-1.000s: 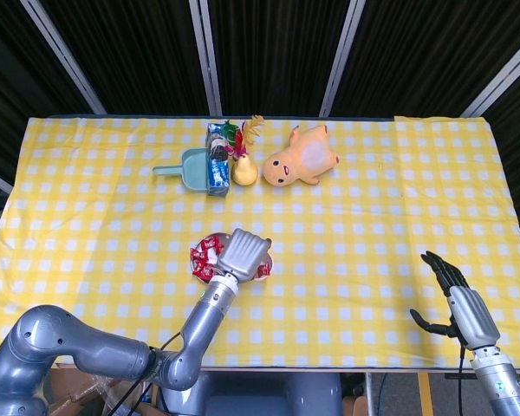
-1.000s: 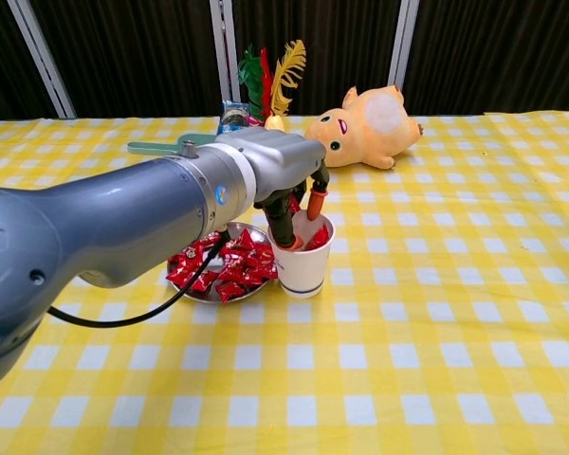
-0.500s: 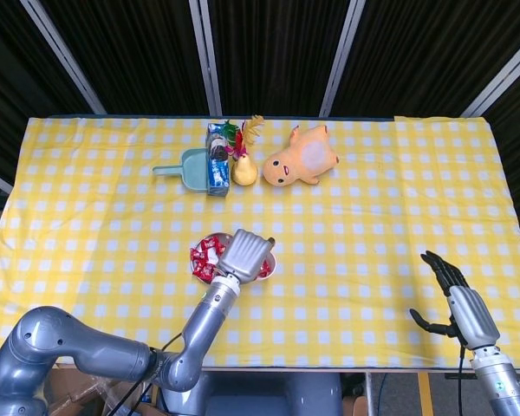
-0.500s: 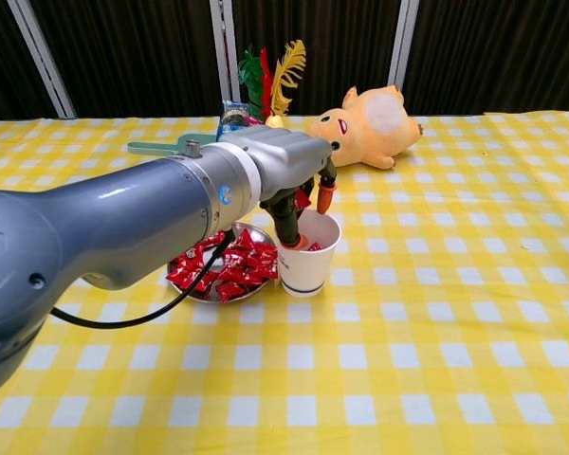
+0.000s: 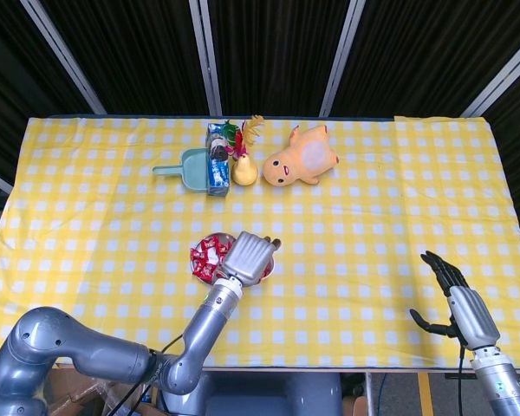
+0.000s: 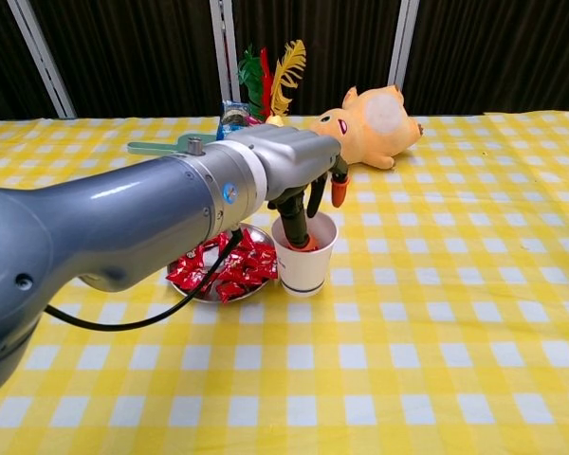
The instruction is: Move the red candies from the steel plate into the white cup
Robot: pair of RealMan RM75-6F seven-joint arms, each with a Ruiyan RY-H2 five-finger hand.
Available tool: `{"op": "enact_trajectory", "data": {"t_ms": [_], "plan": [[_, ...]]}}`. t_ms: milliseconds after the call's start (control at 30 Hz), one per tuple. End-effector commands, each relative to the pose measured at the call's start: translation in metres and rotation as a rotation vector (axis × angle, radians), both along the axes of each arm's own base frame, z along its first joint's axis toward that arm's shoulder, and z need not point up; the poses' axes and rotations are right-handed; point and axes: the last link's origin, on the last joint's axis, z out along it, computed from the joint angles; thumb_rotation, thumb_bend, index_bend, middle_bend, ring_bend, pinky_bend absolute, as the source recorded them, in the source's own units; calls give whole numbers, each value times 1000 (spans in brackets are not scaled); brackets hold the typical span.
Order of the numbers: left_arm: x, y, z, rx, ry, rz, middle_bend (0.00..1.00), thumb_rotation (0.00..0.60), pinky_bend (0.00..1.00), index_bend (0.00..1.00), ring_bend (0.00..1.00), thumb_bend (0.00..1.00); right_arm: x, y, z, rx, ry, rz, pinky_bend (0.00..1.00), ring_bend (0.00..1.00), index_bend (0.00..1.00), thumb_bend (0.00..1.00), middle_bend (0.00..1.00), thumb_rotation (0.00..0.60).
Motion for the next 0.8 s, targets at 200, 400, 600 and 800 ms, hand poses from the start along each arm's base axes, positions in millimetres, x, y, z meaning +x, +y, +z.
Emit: {"op": "enact_trajectory", "data": {"t_ms": [200,400,600,800], "plan": [[-4,2,18,25,-45,20,324,600,876,263,762,307,0,0,0,0,-2,0,0,0,0,361,0,600],[-25,7,42,50,-45,50,288,600,876,249,772,244,0,1,1,-4,2,3,0,0,0,362,0,600],[-57,13,57,43,-4,121,289,600,877,244,794,236,0,1,0,-6,6,2,0,0,0,361,0,600],[-88,15,59,7,60,192,289,600,878,244,796,236,0,0,-1,-4,8,0,0,0,0,362,0,600]]}}
